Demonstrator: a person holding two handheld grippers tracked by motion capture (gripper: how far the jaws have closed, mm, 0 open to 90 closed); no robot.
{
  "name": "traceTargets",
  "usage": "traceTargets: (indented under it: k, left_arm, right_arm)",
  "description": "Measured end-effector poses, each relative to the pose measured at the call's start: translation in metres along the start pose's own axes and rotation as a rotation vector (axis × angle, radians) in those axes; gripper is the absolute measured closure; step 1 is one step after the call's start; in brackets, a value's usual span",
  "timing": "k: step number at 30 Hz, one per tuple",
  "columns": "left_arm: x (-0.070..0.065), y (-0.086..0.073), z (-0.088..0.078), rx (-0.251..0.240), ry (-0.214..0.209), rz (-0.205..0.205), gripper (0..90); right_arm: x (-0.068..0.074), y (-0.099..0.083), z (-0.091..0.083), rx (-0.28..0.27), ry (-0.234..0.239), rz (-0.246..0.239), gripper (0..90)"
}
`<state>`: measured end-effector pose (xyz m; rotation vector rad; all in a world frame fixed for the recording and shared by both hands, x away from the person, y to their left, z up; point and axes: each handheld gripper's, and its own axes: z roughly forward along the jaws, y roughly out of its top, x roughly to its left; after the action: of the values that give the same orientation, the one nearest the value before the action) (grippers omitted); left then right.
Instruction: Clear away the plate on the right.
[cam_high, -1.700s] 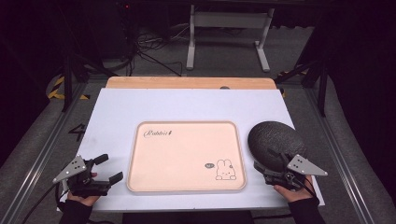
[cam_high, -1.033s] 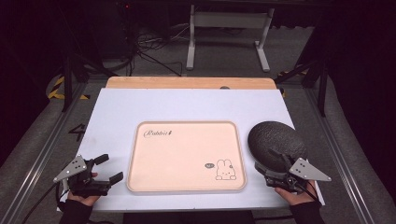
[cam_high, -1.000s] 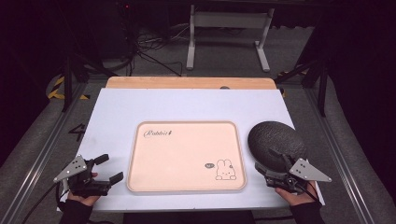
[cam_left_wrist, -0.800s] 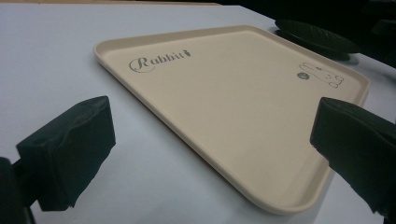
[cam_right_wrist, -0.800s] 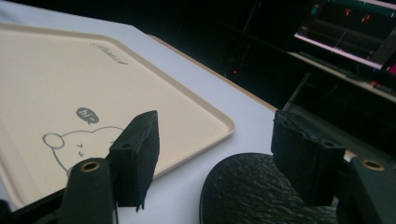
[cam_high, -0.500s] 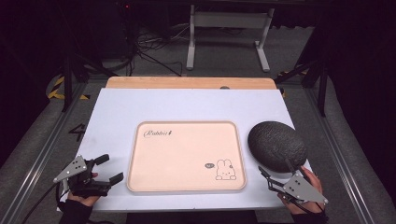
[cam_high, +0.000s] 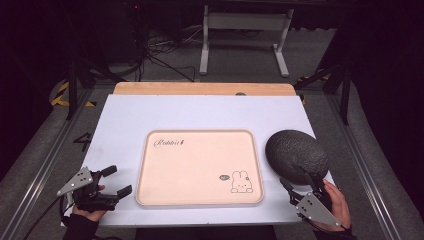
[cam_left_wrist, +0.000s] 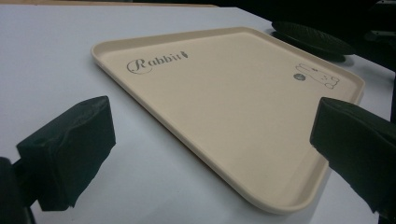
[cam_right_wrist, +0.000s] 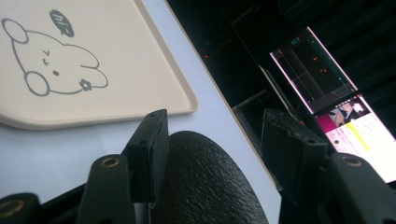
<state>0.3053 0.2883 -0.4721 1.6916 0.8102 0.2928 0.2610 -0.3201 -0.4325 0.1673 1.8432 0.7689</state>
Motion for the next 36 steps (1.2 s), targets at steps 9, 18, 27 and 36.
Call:
traceTargets:
  k: [9,18,27,36]
  left_arm:
    - [0.0,0.0,0.0,0.001,-0.002,0.001,0.7]
    - [0.0,0.0,0.0,0.005,-0.001,0.003,0.8]
    - [0.0,0.0,0.0,0.007,-0.001,0.004,0.7]
    - [0.0,0.0,0.0,0.006,-0.002,0.007,0.8]
  right_arm:
    - [0.003,-0.002,-0.002,0.112,-0.008,-0.14,46.5]
    - [0.006,-0.009,-0.007,0.249,-0.013,-0.324,50.7]
    - [0.017,-0.011,-0.005,0.295,0.022,-0.429,54.2]
    - [0.025,-0.017,-0.002,0.311,0.061,-0.479,55.1]
